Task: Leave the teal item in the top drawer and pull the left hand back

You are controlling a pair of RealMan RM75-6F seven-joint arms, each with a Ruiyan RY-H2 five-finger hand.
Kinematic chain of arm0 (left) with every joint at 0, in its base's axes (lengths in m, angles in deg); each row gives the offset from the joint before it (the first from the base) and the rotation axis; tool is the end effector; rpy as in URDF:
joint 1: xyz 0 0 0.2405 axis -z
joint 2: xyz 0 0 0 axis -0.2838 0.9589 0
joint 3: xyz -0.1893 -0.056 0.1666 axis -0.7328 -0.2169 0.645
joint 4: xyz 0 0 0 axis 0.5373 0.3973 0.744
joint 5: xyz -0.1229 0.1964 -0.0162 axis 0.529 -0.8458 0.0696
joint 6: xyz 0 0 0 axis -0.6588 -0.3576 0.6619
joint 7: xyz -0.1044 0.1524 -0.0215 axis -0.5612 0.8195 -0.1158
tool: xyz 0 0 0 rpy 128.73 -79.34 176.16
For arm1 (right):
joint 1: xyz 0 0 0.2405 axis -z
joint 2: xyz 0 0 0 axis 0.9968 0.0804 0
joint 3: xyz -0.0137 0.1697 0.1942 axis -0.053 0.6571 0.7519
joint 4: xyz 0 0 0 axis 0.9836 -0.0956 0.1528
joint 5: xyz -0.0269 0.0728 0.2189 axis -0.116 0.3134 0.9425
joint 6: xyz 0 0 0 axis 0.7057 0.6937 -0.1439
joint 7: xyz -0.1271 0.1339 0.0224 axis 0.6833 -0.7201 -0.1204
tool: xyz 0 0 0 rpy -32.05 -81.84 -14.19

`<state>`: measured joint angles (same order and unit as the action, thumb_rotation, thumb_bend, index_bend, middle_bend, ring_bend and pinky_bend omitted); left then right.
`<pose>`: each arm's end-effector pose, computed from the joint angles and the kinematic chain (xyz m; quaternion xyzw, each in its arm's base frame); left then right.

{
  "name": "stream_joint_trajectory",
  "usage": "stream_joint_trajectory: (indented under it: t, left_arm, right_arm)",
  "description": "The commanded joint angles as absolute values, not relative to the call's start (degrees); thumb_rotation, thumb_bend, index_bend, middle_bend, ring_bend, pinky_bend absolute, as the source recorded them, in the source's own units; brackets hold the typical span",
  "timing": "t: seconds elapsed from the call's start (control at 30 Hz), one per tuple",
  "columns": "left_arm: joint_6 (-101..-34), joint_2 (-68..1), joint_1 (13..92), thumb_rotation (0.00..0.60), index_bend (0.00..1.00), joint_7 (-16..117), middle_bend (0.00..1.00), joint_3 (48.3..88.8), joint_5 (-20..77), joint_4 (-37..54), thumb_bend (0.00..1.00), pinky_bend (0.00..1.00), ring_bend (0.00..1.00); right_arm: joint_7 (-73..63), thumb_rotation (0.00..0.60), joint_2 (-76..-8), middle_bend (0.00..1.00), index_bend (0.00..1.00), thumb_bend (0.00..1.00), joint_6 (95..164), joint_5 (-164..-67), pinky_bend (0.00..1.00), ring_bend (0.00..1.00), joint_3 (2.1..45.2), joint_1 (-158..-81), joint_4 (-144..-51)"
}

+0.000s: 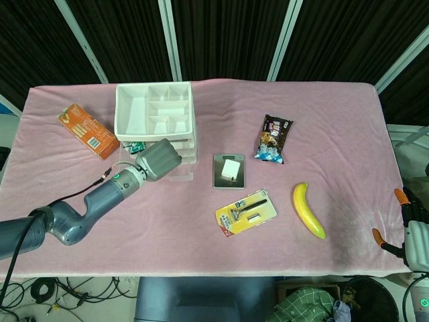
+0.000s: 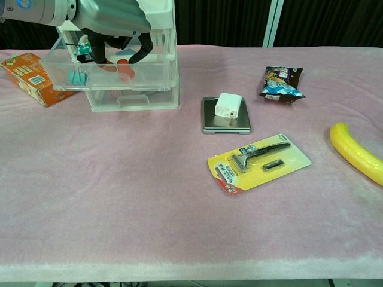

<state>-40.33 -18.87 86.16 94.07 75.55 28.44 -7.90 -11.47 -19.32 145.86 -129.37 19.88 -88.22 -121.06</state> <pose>-0.0520 0.4451 0.0048 -0.8996 0.0148 -0.1664 0.4036 -0.3385 -0.2244 0.1572 0.5027 -0.4840 0.4022 0.5926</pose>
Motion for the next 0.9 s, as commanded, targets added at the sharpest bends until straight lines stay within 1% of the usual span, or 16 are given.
stream_joint_trajectory:
  t: [0.03, 0.9]
  left_arm:
    - [-40.47, -18.92, 86.2, 0.6, 0.49, 93.93, 1.0, 75.69, 28.61, -7.87, 0.27, 1.0, 1.0]
    - [-41.47, -19.1, 86.71, 0.6, 0.49, 93.01, 1.0, 76.25, 29.41, -8.31, 0.27, 1.0, 1.0]
  right_arm:
    - [-11.48, 0.6, -19.33, 0.0, 0.0, 0.21, 145.87, -129.36, 0.12, 0.0, 19.91, -88.23, -121.05]
    - [-11.28, 0.6, -19.4, 0.0, 0.0, 0.21, 145.88, -129.35, 0.12, 0.0, 19.9, -88.23, -121.01]
